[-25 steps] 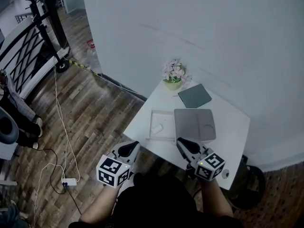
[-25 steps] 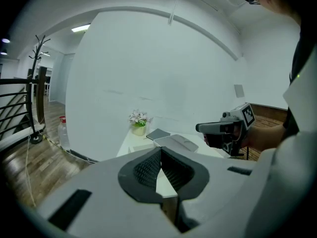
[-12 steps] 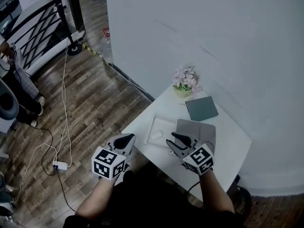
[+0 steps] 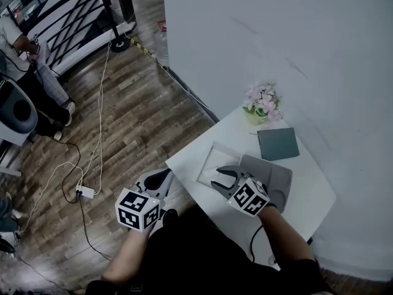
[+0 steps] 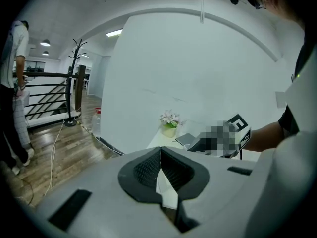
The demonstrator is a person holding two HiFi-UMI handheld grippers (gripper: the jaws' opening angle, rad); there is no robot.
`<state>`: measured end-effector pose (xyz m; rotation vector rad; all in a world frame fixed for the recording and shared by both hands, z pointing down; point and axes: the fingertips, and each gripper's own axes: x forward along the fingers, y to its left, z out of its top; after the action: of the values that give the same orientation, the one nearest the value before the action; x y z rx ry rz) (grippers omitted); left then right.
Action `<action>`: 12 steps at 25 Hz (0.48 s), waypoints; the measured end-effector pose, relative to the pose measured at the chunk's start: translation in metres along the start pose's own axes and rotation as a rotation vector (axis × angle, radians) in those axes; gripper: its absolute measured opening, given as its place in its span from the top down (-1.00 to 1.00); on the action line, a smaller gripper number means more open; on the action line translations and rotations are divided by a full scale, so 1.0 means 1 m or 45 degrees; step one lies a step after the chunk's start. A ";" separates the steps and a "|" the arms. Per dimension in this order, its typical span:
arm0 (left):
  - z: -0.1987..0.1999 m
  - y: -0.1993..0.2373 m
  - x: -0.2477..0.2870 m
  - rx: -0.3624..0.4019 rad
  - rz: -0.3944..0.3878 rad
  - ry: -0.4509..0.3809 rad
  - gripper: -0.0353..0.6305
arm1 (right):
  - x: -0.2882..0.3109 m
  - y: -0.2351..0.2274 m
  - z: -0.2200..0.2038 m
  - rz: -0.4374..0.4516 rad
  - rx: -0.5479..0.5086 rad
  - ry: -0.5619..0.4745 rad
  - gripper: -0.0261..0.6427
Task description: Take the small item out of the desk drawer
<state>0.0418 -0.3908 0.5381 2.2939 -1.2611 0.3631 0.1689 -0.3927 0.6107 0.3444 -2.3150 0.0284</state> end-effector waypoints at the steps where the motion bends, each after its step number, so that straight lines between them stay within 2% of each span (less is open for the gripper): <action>1: -0.004 0.003 -0.001 -0.019 0.015 0.002 0.86 | 0.006 0.001 -0.004 0.021 -0.024 0.024 0.43; 5: -0.019 0.013 -0.004 -0.070 0.047 0.022 0.86 | 0.028 -0.001 -0.019 0.078 -0.117 0.129 0.37; 9: -0.022 0.013 -0.004 -0.061 0.044 0.032 0.86 | 0.047 -0.001 -0.036 0.129 -0.253 0.251 0.33; 12: -0.022 0.009 -0.004 -0.047 0.026 0.036 0.86 | 0.057 0.001 -0.043 0.174 -0.297 0.308 0.31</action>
<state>0.0317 -0.3803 0.5576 2.2390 -1.2674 0.3754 0.1615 -0.4003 0.6814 0.0601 -2.0716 -0.1249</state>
